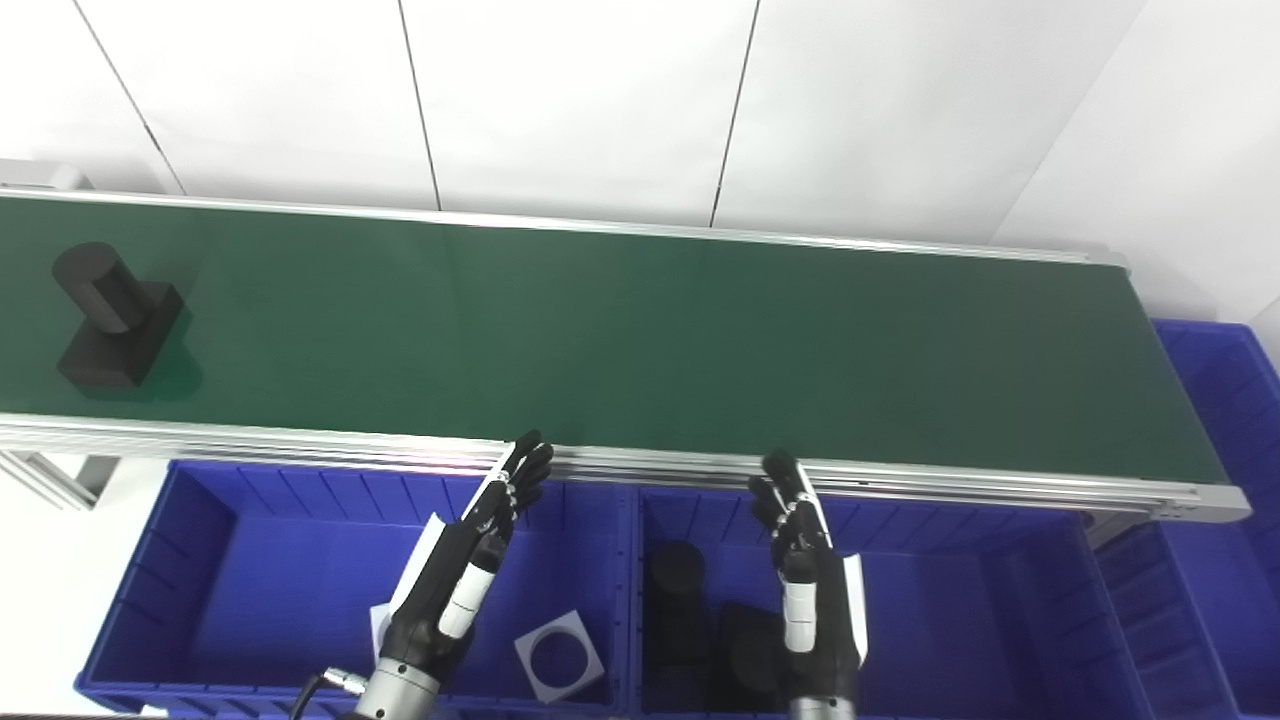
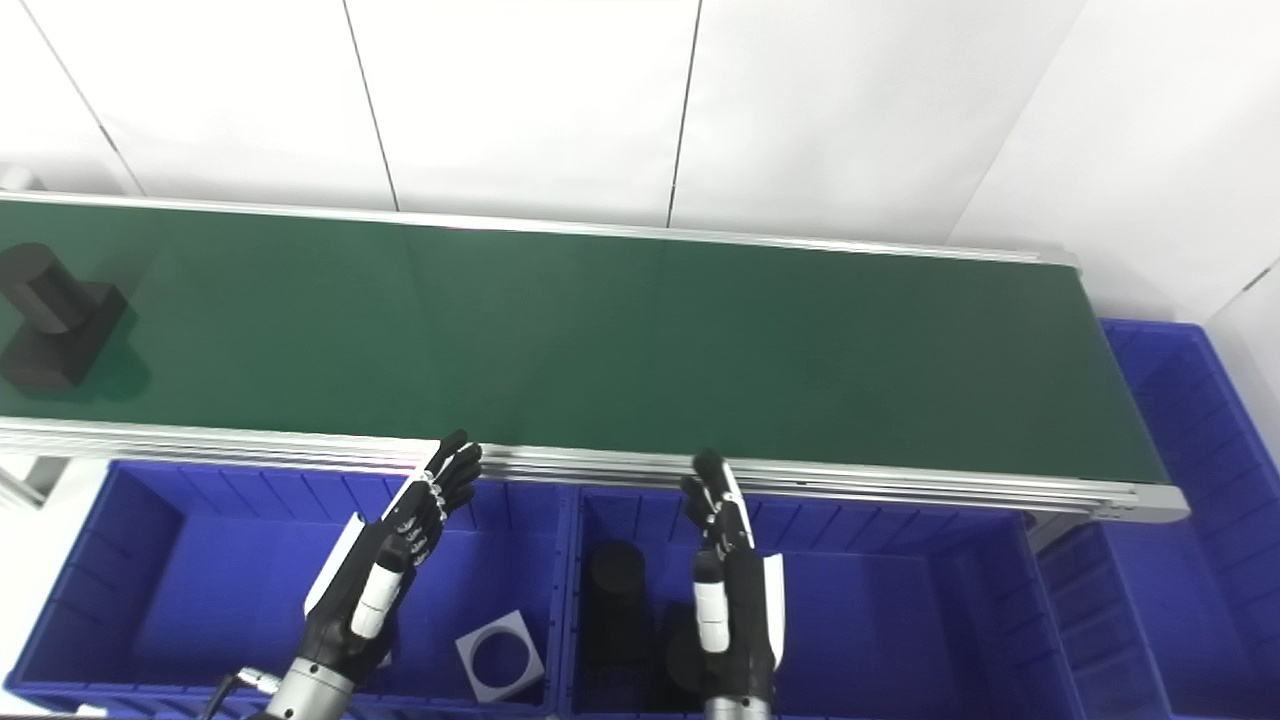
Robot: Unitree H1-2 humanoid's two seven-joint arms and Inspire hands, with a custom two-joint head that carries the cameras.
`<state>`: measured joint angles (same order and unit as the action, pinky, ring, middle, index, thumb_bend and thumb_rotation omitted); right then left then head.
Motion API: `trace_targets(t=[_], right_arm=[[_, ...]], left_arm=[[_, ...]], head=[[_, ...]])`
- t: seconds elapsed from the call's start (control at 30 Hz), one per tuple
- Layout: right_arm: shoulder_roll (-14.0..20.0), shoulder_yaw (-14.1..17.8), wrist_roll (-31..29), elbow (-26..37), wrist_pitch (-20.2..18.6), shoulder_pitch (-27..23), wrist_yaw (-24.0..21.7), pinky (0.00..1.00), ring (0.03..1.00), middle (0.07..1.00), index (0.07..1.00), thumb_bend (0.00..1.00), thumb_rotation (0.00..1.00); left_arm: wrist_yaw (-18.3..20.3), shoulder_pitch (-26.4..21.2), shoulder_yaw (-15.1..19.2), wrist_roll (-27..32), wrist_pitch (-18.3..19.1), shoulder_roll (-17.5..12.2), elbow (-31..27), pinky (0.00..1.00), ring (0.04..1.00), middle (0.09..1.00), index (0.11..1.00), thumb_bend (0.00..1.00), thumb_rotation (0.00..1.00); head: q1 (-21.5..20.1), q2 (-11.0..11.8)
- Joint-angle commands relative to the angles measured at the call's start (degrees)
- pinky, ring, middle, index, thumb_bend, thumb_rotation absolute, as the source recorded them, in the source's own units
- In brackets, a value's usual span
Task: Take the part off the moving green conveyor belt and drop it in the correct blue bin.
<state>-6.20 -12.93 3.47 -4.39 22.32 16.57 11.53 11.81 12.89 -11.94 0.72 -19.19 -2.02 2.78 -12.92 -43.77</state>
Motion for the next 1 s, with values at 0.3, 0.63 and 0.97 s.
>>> trace_targets(t=[0.3, 0.63, 0.97], right_arm=[[-4.22, -3.21, 4.57, 0.37, 2.99, -0.54, -1.04, 0.88, 0.891, 0.902, 0.896, 0.9, 1.0], [-3.39, -3.34, 5.4, 0.24, 2.56, -0.52, -2.63, 0.87, 0.881, 0.904, 0.894, 0.88, 1.0], [-2.51, -4.17, 6.41, -0.09, 1.93, -0.43, -4.75, 0.88, 0.897, 0.906, 0.896, 0.9, 1.0]], left_arm=[[-0.45, 0.08, 0.0, -0.41, -2.04, 0.7, -1.72, 0.95, 0.949, 0.947, 0.967, 0.77, 1.0], [-1.84, 1.82, -0.16, -2.65, -1.85, 1.45, -3.91, 0.93, 0.937, 0.941, 0.969, 0.74, 1.0], [-2.48, 3.0, -0.32, -3.49, -2.15, 1.76, -4.89, 0.92, 0.926, 0.941, 0.98, 0.63, 1.0]], head=[[0.35, 0.0], [1.26, -0.02], [1.8, 0.12]])
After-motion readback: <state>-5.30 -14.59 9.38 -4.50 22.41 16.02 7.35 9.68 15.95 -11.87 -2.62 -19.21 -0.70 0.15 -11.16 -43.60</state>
